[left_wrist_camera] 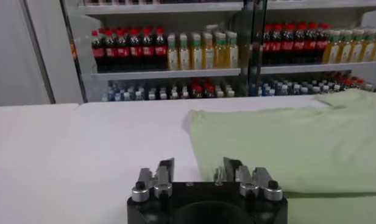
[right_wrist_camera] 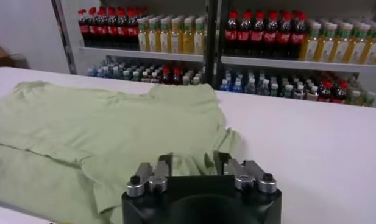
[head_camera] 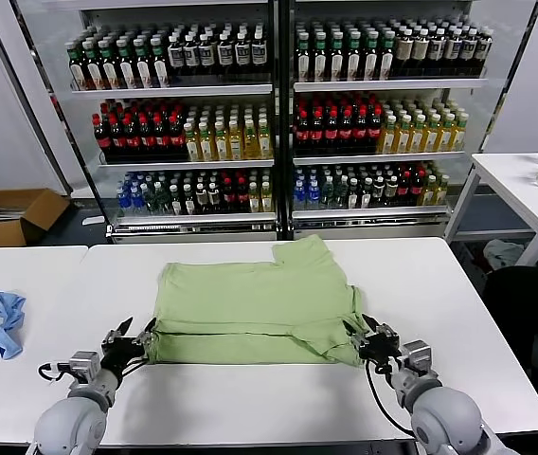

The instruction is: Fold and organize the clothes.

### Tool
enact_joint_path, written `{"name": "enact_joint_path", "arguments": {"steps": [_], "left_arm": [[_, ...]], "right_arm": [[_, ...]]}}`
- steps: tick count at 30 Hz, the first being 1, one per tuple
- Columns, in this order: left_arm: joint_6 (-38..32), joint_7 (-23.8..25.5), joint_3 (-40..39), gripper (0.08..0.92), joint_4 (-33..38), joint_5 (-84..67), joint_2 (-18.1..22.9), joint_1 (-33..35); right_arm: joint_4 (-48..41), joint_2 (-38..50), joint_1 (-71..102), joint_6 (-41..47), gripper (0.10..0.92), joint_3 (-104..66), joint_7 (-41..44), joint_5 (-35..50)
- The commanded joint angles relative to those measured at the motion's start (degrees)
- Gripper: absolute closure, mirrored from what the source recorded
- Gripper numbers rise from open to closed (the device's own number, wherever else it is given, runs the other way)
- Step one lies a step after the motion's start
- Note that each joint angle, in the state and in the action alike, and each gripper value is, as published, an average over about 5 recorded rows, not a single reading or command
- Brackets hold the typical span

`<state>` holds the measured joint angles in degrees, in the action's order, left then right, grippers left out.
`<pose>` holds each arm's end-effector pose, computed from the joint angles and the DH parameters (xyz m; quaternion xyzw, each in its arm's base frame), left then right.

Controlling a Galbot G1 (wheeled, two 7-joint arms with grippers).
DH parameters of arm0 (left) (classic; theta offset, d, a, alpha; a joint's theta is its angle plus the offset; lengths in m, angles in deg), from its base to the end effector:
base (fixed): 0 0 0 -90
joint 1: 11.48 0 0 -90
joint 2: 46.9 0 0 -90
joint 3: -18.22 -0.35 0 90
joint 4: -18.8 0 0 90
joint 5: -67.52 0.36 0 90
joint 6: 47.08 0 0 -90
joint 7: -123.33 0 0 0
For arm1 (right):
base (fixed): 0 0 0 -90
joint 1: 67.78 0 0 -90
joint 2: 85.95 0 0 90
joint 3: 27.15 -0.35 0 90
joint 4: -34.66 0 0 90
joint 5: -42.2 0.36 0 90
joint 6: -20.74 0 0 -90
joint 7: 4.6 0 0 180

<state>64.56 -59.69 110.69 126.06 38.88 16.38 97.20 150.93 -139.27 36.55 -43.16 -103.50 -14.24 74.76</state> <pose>0.2579 0.1226 -0.3095 -0.0254 -0.9780 0.0066 0.2069 0.2548 -0.0528 -0.2699 0.1409 -0.9644 0.0492 0.2183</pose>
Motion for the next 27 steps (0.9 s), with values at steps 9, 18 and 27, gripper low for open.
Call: {"name": "enact_joint_path", "arguments": {"steps": [9, 18, 27], "left_arm": [[6.1, -3.6, 0.6, 0.237, 3.6, -0.4, 1.2, 6.2], [7.6, -3.9, -0.1, 0.494, 2.9, 0.2, 1.3, 4.8], [8.4, -3.8, -0.8, 0.753, 2.4, 1.8, 1.6, 4.5]], "right_arm": [[-3.6, -1.9, 1.5, 0.4, 0.32, 0.9, -2.8, 2.3], [-5.1, -2.9, 0.8, 0.7, 0.572, 1.7, -2.4, 2.9], [1.0, -1.2, 5.4, 0.4, 0.822, -0.9, -1.2, 3.0]]}}
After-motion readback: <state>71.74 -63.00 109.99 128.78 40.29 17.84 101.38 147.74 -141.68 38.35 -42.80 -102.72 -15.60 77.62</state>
